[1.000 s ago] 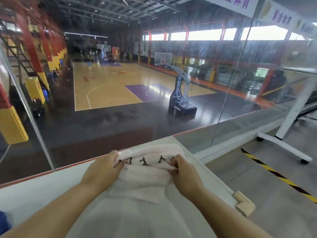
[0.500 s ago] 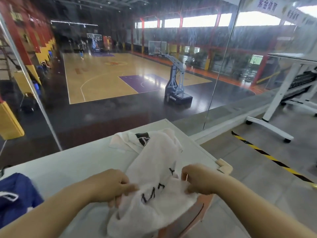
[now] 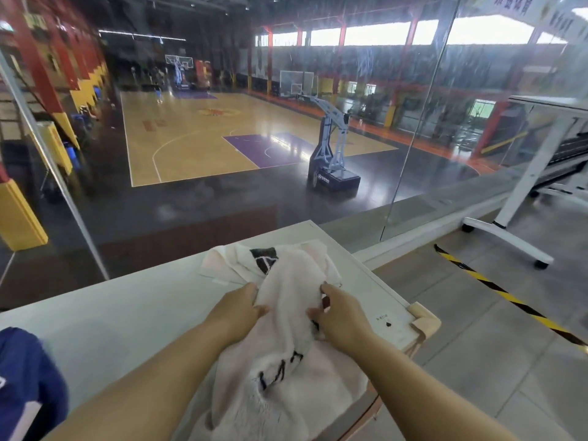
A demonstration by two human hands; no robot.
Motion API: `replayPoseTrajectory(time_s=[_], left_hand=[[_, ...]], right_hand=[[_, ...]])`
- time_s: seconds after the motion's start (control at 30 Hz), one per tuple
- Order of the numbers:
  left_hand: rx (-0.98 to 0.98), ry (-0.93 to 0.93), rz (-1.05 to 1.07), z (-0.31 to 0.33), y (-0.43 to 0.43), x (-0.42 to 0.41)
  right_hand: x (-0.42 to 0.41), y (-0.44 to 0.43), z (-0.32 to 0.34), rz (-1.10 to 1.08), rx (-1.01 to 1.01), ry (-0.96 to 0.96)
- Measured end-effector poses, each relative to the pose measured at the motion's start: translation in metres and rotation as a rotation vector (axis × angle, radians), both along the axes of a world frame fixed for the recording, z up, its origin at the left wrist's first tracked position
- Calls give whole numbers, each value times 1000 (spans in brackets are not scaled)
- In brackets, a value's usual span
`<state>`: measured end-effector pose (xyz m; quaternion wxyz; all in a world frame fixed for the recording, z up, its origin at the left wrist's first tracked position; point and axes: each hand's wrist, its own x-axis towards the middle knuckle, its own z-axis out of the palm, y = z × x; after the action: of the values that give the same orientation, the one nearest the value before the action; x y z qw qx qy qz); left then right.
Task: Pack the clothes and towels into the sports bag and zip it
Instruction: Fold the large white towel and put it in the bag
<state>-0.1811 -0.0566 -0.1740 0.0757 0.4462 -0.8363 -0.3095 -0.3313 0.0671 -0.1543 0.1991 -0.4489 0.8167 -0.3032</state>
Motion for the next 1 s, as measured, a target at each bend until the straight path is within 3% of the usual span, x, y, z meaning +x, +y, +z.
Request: replayPoseTrajectory(time_s=[0.13,0.23,0.3,0.4,0.47,0.63,0.73,0.87,1.0], left_hand=[[-82,80,13,18,-6,17],[0,122,85,42,-13,55],[58,-107,44,52,-16,83],[132,-522,-54,51,-20,107],[125,-603,-89,44,-24,107],[41,-156,59,24,-24,68],[4,-148,79,6,-17,47],[-98,-225,-4,-2,-8,39],[-99,-8,99,15,-16,52]], right_hand=[[4,5,2,180,-222,273],[2,14,-3,302,-158,201],[4,19,-8,291,-47,101],[10,18,-12,184,83,107],[16,10,-14,108,147,126],[24,-9,-16,-11,351,226],[25,-9,-19,33,395,288],[18,0,-15,67,309,296],[-12,6,5,-38,214,320]])
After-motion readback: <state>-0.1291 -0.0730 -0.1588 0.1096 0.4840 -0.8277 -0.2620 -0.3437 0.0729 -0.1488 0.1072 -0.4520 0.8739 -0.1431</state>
